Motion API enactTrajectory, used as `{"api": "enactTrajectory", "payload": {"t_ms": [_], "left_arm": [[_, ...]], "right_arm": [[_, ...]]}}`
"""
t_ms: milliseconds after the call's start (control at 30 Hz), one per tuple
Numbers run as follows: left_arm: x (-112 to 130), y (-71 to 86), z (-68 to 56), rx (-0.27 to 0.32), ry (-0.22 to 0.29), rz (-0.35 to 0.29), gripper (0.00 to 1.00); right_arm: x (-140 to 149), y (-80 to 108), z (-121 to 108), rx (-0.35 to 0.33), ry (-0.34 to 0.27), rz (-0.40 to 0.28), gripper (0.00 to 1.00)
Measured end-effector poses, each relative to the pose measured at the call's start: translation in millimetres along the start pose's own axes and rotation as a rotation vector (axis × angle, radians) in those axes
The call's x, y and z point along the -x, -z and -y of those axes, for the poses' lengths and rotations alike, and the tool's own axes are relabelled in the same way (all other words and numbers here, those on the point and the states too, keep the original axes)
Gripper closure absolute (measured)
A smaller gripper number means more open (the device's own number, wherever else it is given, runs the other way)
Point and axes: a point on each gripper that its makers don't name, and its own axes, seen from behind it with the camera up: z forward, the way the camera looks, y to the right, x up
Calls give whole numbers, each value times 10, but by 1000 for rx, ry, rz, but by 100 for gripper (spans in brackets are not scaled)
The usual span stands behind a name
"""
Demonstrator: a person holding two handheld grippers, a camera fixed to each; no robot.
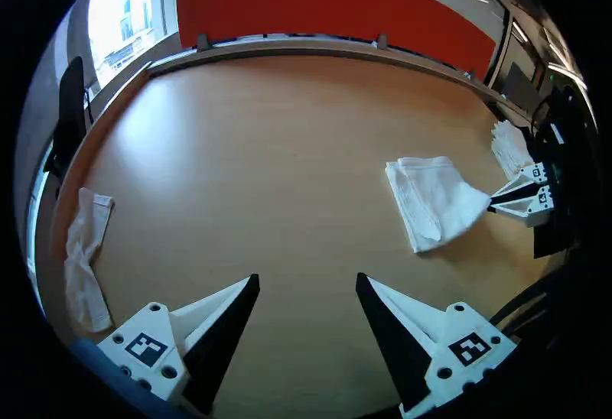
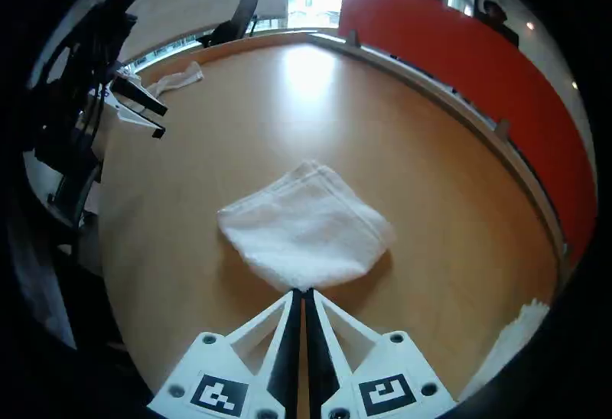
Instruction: Fold towel
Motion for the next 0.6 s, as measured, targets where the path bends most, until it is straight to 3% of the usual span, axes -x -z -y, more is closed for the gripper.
{"api": "enactTrajectory", "payload": {"t_ms": [600], "left_arm": [[-125,49,-29,2,3,-30,6]], "right_arm": [[-909,416,-280,74,64,-170,96]]}}
